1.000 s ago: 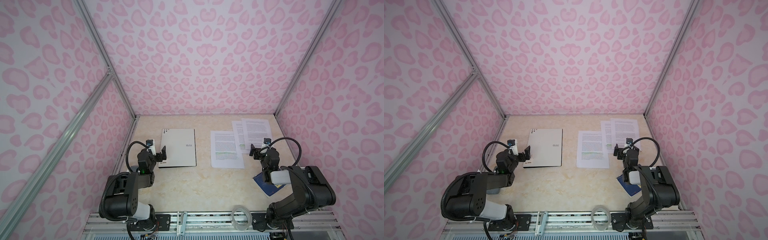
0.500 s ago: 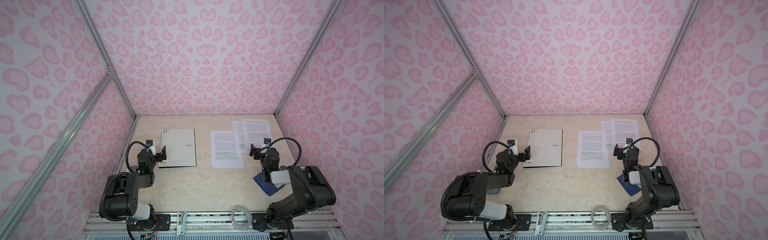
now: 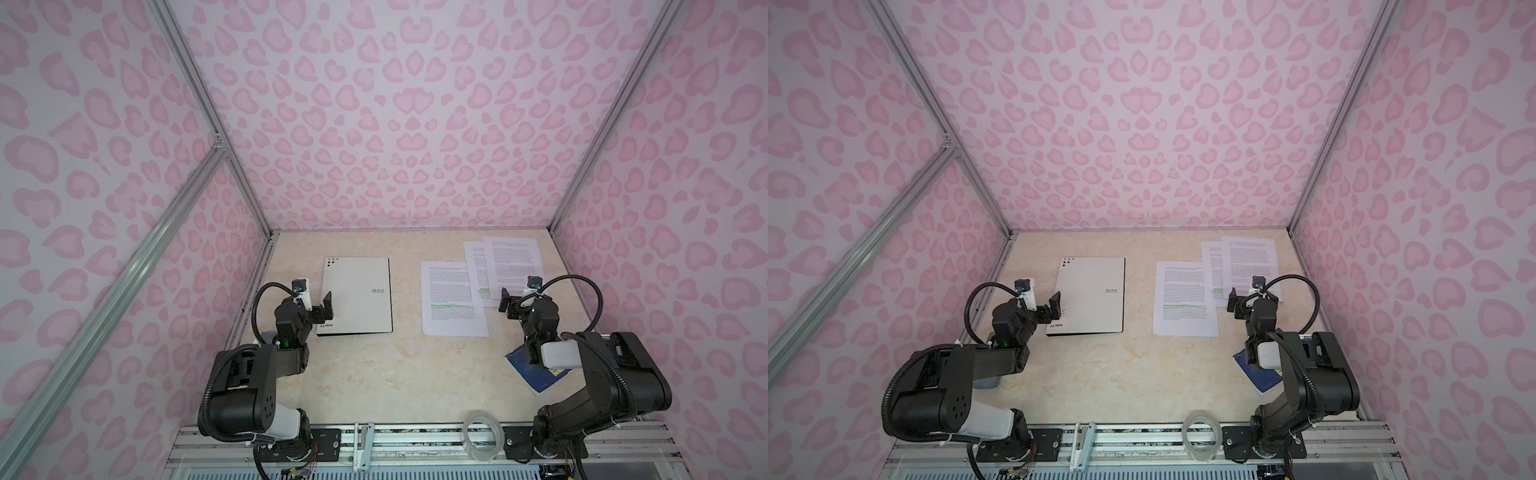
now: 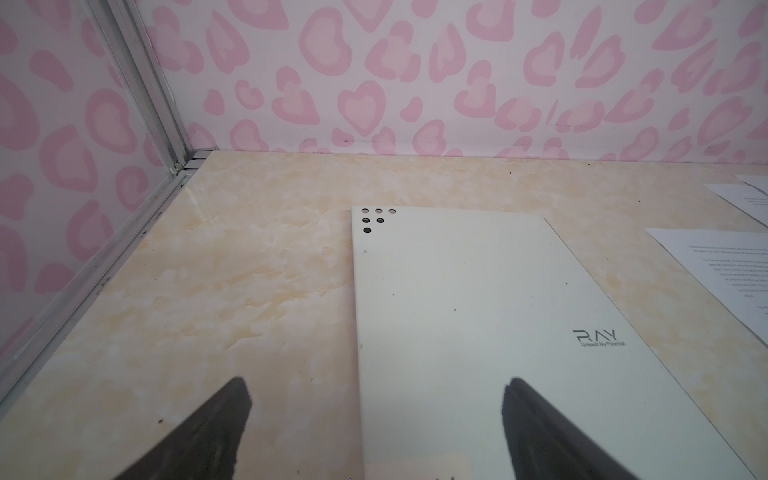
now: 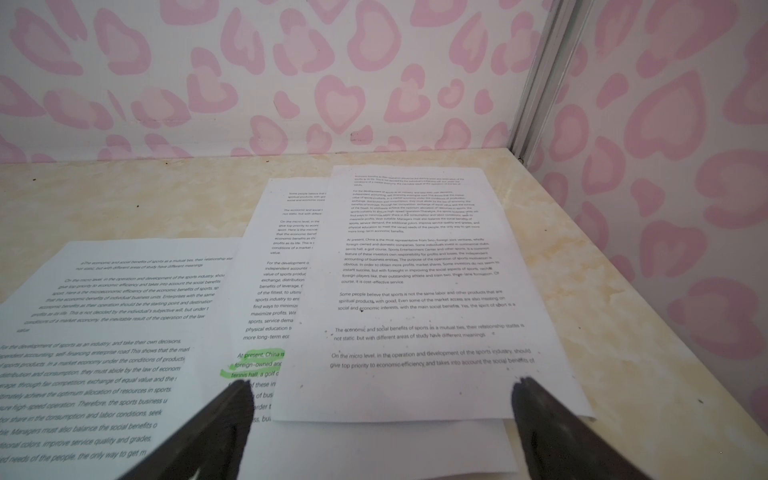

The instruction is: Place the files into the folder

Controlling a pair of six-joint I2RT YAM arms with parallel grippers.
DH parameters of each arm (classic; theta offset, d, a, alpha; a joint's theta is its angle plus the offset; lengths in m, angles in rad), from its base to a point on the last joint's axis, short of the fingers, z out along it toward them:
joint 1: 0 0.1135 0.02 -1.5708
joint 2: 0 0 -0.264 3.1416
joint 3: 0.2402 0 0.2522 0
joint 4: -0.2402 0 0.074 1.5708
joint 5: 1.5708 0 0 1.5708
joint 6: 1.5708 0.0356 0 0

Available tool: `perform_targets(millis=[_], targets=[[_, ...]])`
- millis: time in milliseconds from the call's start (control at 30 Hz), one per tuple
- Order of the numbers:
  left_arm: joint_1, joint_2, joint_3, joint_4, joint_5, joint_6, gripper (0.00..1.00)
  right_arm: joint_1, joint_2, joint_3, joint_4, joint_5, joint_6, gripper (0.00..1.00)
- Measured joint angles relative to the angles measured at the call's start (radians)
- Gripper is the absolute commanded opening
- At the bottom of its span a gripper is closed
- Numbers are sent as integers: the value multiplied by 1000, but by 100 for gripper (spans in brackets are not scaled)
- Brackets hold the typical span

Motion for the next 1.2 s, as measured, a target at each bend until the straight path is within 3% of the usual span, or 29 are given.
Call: perform_targets(millis=[1100,1200], targets=[[0,-2,0,-1,0,0,99,3,0,0,-1,4,0,100],[0,-33,43,-76,0,0,100,10,-51,23,-73,32,0,100]])
